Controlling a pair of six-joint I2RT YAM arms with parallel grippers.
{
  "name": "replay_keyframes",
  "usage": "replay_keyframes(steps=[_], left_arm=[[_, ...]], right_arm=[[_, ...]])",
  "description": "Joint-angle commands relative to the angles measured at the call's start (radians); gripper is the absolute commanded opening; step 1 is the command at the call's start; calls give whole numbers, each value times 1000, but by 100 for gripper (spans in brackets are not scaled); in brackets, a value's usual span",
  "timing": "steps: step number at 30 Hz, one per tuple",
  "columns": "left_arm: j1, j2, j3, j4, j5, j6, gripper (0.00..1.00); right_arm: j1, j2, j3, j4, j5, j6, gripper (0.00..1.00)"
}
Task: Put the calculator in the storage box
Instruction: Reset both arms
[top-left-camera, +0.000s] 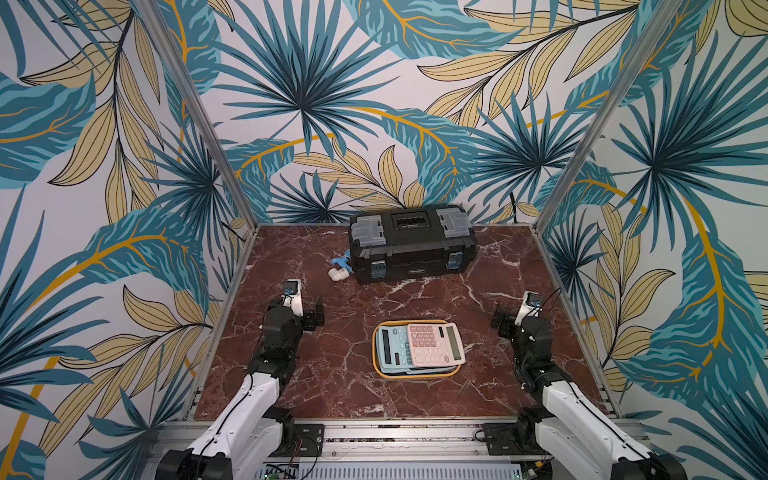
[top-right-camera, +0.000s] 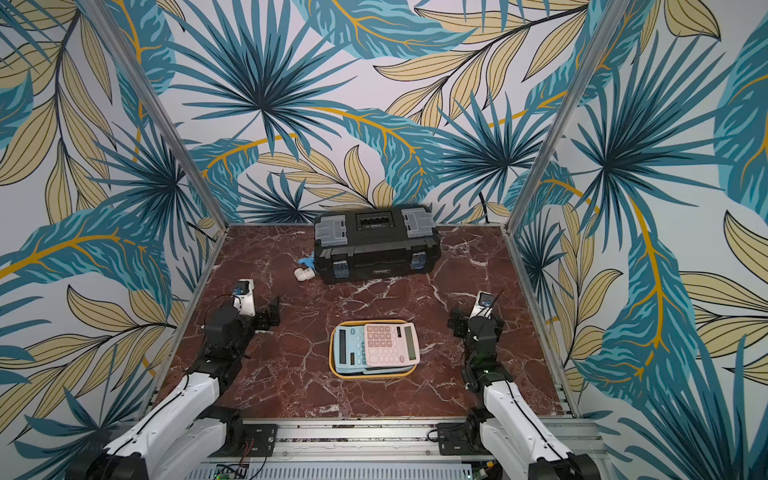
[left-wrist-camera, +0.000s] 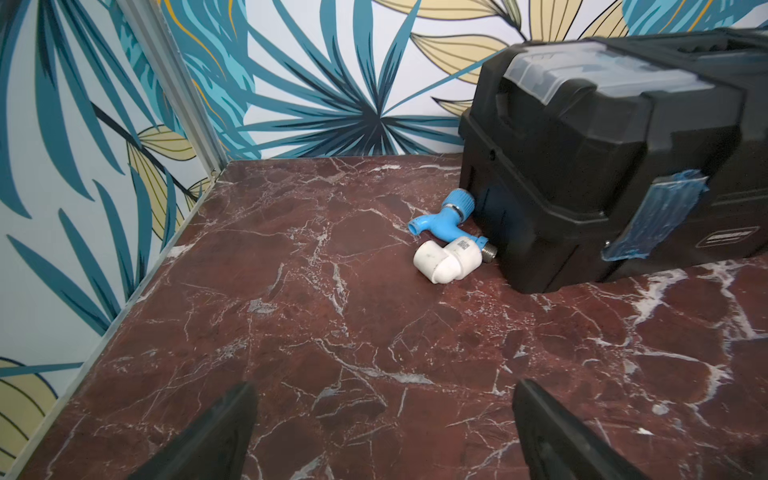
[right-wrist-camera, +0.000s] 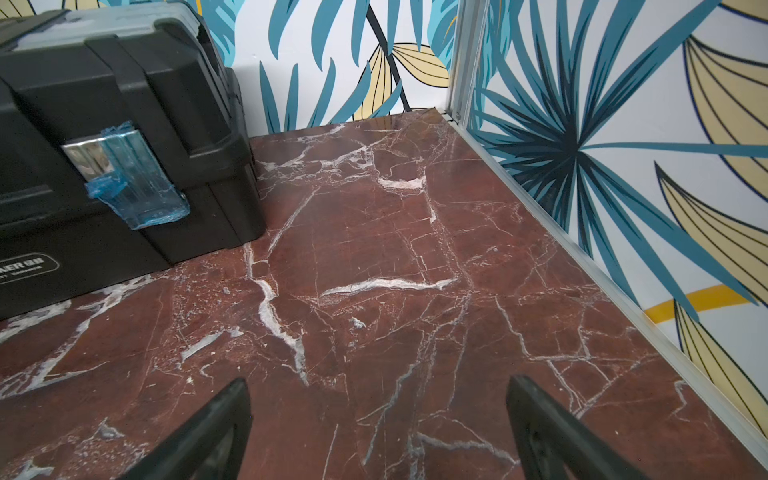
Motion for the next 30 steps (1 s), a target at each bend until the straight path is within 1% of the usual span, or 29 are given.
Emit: replay_keyframes(steps=[1,3,4,7,8,10,12,15,18,23,24,26,27,30], left_arm=[[23,98,-39,210,-4,27,100],[30,164,-39,279,-2,27,100],[32,191,-24,286,-2,30,100],[35,291,2,383,6,45,100],[36,316,14,400,6,49,100],[36,360,57,375,4,67,100],[37,386,75,380,15,85,100],[37,440,52,477,20,99,100],[36,466,58,491,57,117,100],[35,522,19,605,96,135,100],[35,536,26,603,110,143,100],[36,557,52,571,143,157,100],[35,560,64,555,145,158,100],[35,563,76,537,134,155,100]], right_arm=[[2,78,-14,194,20,-34,99],[1,134,-10,262,18,-44,99],[1,168,-1,288,17,-49,100],[1,258,32,354,-17,-71,99],[1,280,39,377,-29,-78,99],[2,321,54,405,-53,-90,99],[2,343,74,394,-66,-100,100],[1,360,87,397,-56,-110,100],[2,385,104,397,-49,-123,100],[0,405,133,373,-66,-140,100],[0,417,122,410,-68,-148,99],[2,481,84,558,-47,-163,99],[0,499,83,579,-49,-170,99],[1,496,88,554,-66,-165,99]])
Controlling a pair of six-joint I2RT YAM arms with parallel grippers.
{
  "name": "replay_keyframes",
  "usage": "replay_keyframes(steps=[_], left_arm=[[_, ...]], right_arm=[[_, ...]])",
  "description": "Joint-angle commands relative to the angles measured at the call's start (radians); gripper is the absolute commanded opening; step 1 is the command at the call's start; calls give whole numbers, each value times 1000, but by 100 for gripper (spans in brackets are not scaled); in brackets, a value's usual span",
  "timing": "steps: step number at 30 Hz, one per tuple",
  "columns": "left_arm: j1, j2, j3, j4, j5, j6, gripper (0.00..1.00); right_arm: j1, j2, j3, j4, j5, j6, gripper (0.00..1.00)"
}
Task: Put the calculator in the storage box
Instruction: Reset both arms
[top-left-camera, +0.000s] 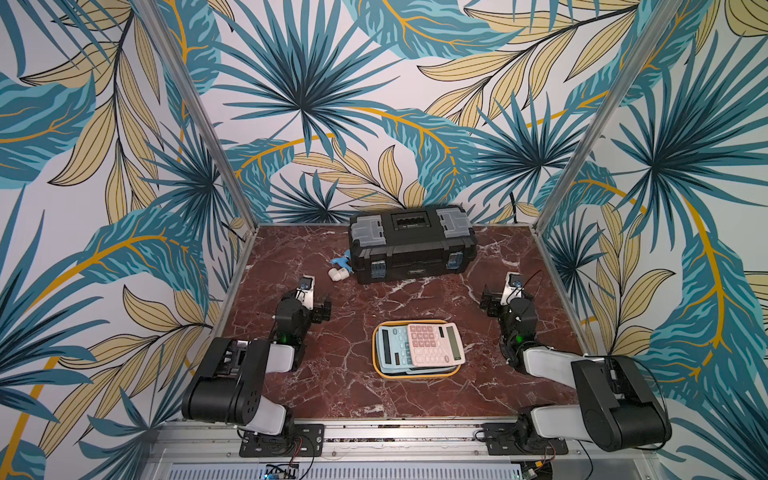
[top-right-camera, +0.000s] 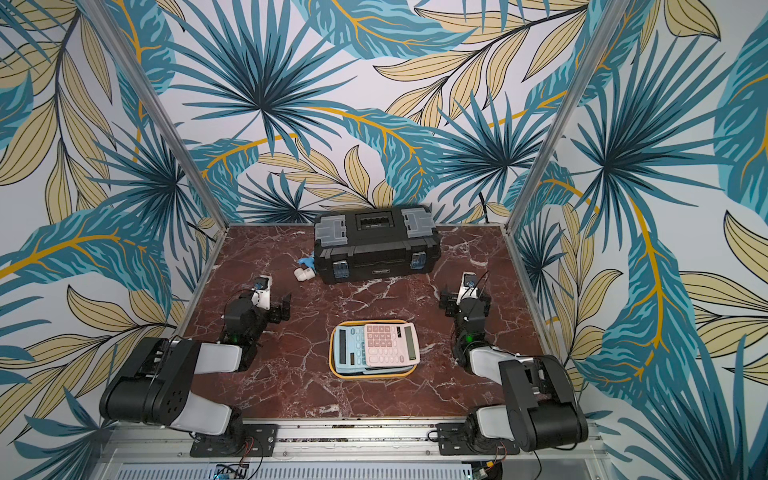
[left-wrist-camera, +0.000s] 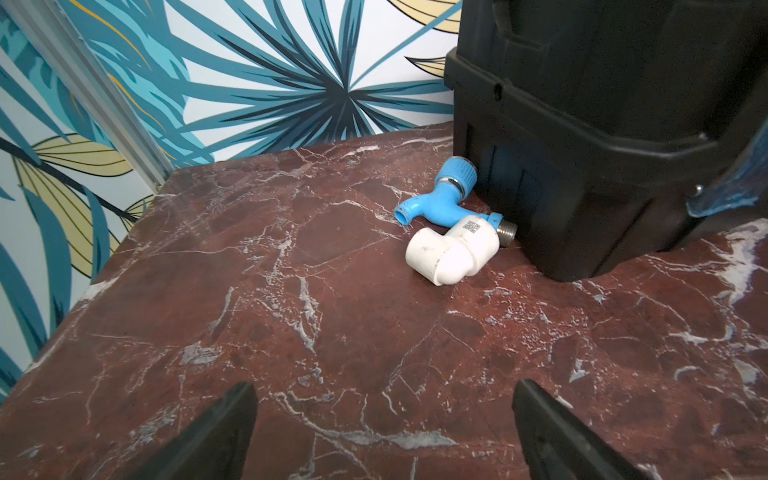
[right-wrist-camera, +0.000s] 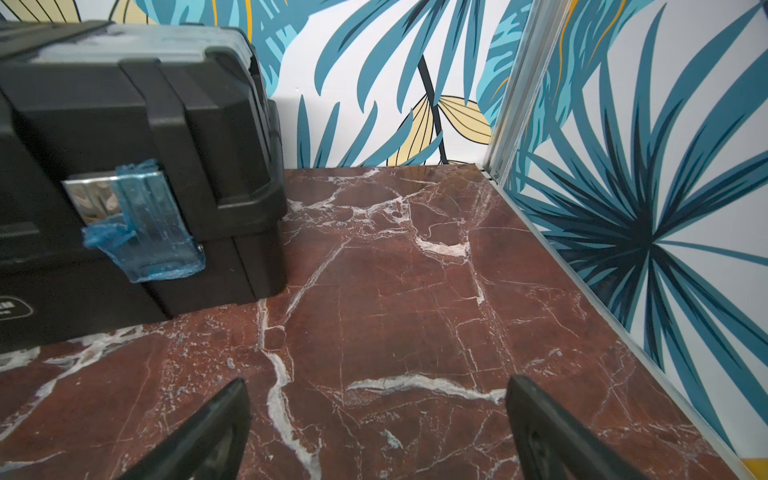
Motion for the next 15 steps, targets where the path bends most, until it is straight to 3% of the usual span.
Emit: replay_keyframes(steps=[1,6,8,15], left_arm=[[8,3,54,-3,19,18,100],[8,11,88,-55,-30,-3,100],[8,11,90,-61,-36,-6,100],[9,11,93,-66,-41,-9,100]], right_arm=[[1,16,-19,89,-11,-19,99],[1,146,30,132,-67,-54,99],[-4,115,59,20,-54,-24,99],[-32,120,85,-22,-91,-6,100]])
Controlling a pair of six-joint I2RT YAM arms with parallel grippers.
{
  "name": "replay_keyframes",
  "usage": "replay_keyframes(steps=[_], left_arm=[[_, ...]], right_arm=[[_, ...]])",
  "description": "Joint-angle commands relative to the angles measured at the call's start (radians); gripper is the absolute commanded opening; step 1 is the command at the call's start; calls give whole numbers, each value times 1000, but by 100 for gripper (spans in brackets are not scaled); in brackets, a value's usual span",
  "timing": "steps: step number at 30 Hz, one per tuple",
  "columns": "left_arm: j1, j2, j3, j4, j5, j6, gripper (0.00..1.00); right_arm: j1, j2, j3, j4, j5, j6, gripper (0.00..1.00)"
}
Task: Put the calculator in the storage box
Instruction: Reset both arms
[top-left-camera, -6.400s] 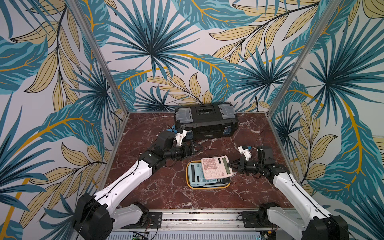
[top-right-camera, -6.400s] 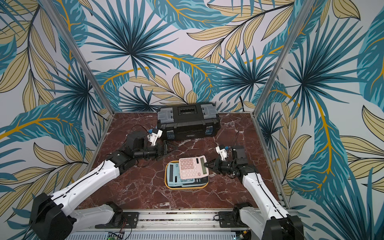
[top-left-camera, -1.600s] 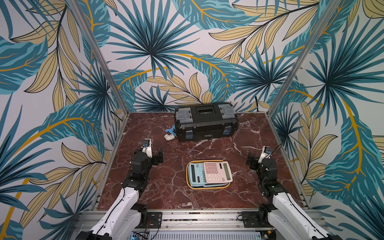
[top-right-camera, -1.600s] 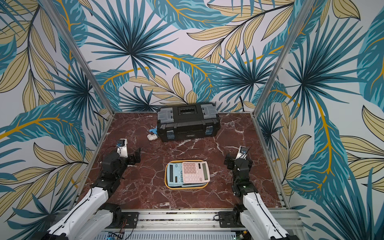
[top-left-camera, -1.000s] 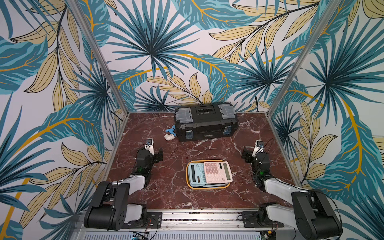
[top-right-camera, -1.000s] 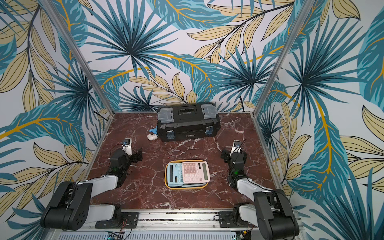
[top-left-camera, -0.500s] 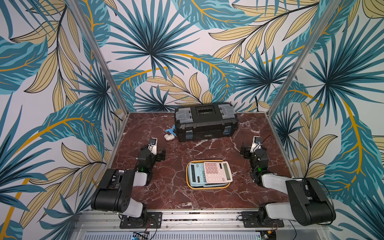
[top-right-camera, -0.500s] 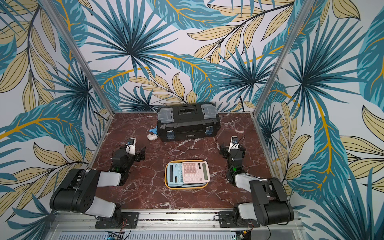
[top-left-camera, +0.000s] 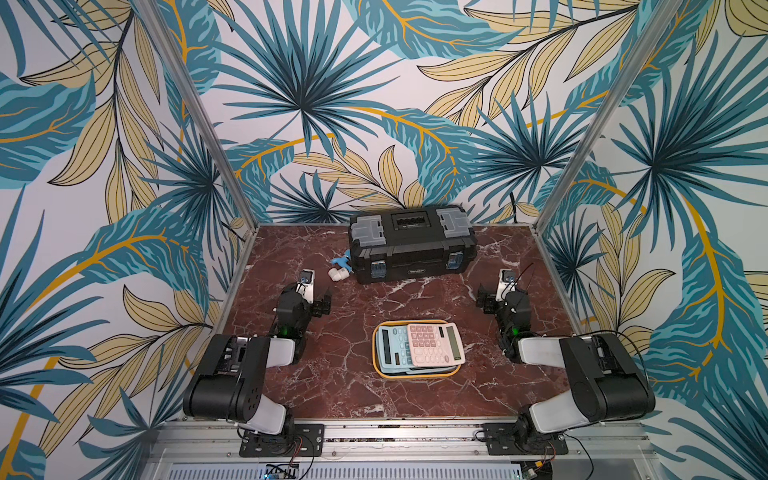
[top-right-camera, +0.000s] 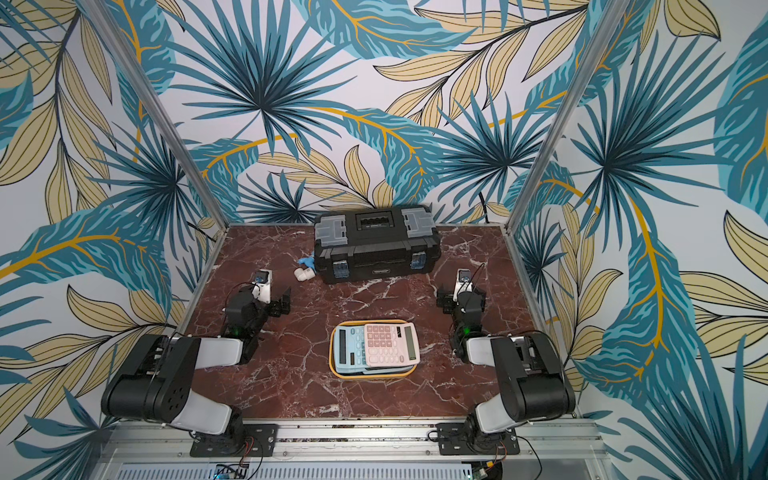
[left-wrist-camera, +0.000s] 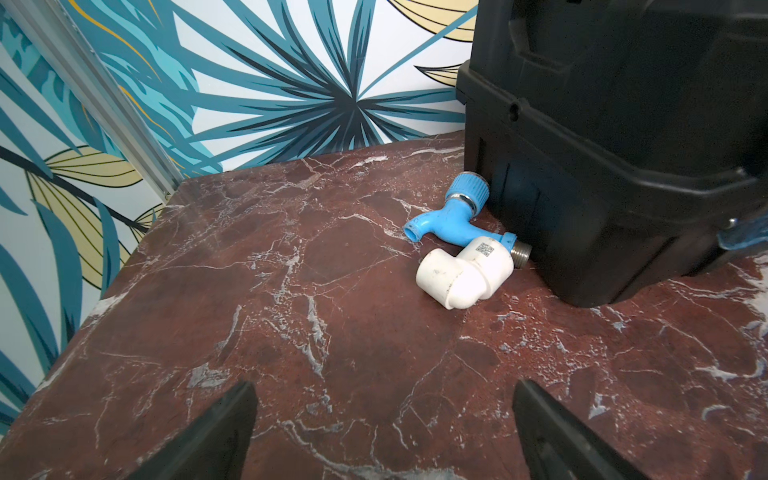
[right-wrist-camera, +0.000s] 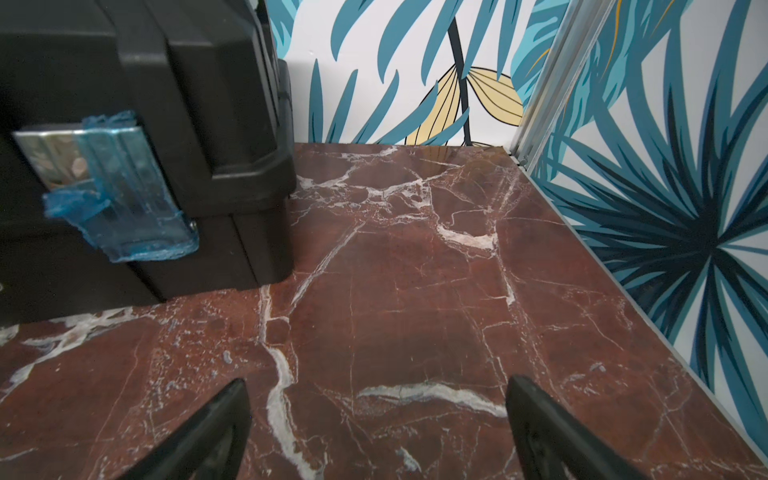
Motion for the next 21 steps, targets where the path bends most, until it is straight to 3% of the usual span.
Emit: replay_keyframes(steps=[1,21], left_arm=[[8,6,29,-12,-8,-5,100],[9,5,29,-11,-8,-5,100]], right_arm=[[-6,-6,4,-34,-23,12,100],[-7,-5,6,-38,-27,14,99]])
